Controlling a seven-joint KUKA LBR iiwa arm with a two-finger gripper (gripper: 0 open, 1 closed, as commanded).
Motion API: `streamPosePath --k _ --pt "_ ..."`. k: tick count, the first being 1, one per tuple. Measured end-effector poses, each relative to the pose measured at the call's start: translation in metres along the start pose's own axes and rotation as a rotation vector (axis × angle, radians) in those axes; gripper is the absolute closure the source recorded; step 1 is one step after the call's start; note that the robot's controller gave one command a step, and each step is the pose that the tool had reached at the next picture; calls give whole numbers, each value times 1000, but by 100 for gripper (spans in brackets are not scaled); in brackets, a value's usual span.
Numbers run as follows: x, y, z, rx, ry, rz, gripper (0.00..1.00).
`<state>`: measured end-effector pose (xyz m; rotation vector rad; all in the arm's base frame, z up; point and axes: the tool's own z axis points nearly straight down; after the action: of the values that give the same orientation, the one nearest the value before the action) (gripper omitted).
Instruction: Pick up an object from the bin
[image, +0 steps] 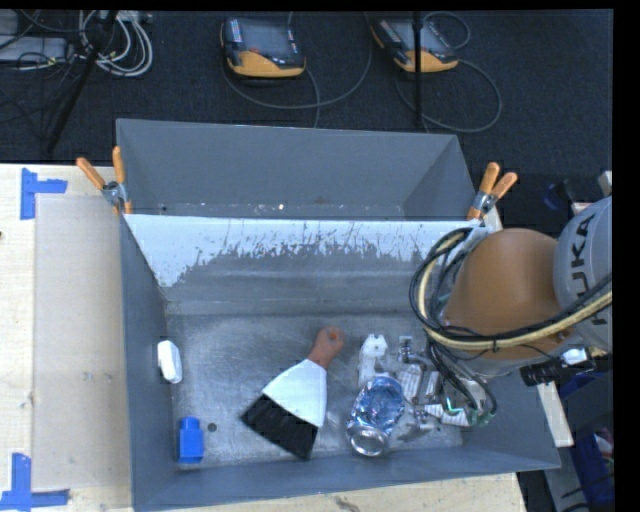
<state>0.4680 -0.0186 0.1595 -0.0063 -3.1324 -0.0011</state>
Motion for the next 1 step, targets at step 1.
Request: streamPosePath --k 1 --pt "-2 0 -3 0 -7 -1 0"
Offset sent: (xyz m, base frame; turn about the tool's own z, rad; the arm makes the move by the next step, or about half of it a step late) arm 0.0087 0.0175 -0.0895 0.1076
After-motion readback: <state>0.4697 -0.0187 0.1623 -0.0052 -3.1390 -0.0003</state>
